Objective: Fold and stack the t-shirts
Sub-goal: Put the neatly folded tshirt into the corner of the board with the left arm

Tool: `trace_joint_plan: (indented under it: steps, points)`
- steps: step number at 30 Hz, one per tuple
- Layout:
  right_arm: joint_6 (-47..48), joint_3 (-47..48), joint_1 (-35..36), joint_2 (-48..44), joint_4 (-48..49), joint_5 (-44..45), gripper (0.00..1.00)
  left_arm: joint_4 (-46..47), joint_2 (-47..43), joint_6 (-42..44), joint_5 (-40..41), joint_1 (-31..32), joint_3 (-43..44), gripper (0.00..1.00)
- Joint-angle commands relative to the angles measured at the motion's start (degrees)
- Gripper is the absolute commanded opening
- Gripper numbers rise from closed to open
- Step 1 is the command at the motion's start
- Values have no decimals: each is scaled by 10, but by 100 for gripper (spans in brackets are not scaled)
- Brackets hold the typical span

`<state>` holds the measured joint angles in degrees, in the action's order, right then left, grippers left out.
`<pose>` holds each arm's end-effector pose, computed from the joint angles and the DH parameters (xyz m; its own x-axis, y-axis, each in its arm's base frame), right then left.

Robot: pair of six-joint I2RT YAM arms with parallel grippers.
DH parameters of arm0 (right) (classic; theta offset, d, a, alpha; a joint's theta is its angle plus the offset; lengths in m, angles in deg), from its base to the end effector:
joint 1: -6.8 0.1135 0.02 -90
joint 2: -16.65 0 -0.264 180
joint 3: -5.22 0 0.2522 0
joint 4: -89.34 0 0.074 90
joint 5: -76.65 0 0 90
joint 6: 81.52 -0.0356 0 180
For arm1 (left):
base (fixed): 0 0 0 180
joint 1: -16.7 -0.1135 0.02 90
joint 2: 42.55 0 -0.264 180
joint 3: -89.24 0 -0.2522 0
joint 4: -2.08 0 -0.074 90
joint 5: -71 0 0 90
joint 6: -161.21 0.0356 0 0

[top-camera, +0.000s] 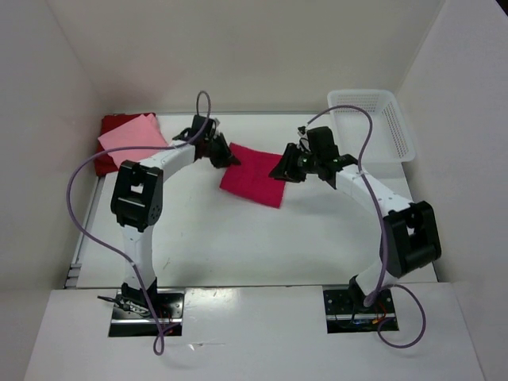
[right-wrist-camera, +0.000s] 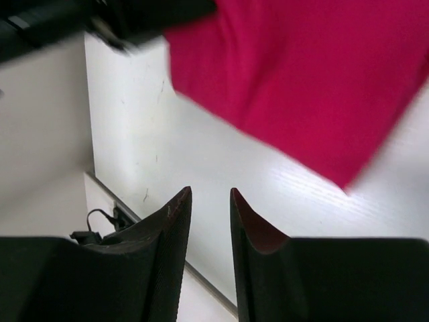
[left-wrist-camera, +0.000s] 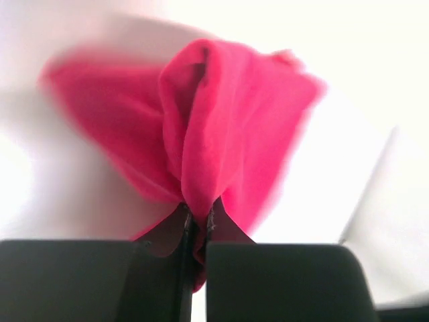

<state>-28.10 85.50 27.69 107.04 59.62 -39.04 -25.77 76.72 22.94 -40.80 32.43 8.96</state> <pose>0.3229 0.1398 0.2653 -0.8574 0.2476 -0.4512 -0.1512 0.7169 0.6806 0.4384 -0.1372 0.1806 -0.8400 -0.4833 -0.2465 -0.2002 0.6984 -0.6871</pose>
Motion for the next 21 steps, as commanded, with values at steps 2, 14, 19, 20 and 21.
trace_joint_plan:
  steps: [2, 14, 19, 20, 21]
  points:
    - [8, -48, -34, -81, -3, 6, 37, -39, -24, 1, 4, -45, 175, 0]
    - [27, -90, -71, -101, -18, -48, 38, -22, -116, -6, 9, -336, 156, 26]
    - [33, -101, -71, -95, -18, -60, 38, 54, -208, -51, -8, -432, -53, 86]
    - [39, -106, -71, -95, -18, -60, 38, 54, -232, -57, 10, -432, -108, 91]
    - [39, -106, -71, -90, -12, -60, 38, 54, -252, -57, 25, -432, -124, 100]
